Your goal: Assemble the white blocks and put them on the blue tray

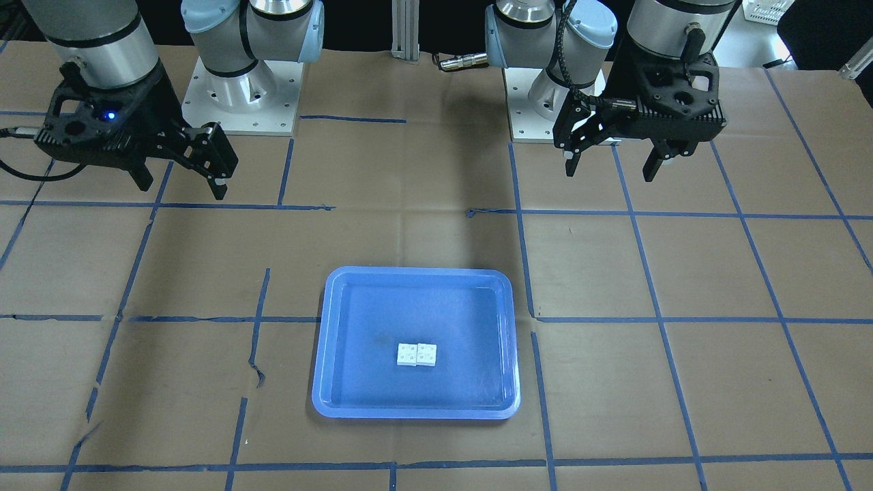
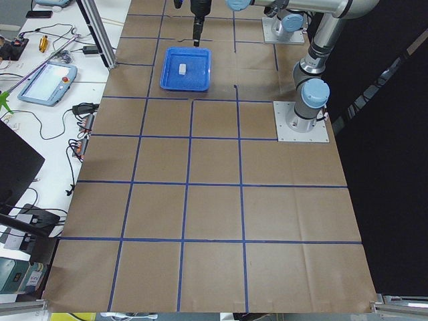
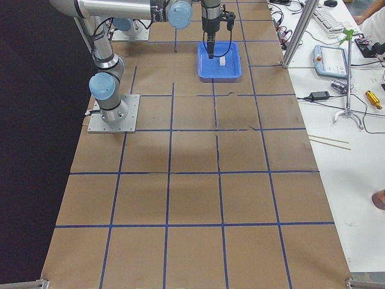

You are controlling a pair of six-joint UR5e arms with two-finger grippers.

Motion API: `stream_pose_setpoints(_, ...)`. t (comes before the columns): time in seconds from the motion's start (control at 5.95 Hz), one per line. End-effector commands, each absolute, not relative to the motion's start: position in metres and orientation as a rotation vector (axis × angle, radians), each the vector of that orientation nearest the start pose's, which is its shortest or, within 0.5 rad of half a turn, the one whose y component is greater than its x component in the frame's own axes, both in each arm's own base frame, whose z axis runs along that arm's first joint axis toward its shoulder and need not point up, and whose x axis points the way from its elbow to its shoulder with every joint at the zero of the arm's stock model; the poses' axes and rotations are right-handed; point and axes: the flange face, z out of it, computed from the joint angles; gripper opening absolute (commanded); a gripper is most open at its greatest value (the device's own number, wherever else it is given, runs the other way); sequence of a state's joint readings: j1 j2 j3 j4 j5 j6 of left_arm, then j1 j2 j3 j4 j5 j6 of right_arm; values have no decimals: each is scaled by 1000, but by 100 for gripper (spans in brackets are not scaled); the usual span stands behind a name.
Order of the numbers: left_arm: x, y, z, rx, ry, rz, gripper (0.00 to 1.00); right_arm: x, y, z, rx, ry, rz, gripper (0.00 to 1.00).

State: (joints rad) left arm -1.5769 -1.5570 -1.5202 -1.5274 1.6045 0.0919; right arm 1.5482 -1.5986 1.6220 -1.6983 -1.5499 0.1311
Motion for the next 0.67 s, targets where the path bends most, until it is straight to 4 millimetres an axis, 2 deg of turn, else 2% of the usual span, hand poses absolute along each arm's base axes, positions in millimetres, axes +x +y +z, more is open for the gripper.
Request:
stream_pose_setpoints(0.0,-133,-495,524,147,3096,-164,99,135,-489,503,271,3065,-170,100)
stream_pose_setpoints(0.17,-133,-495,524,147,3096,-164,99,134,-492,509,257,3103,-196,100)
stream_pose_setpoints(0.5,-133,-495,525,149,3095,-166,99,142,-494,509,231,3108,-185,100)
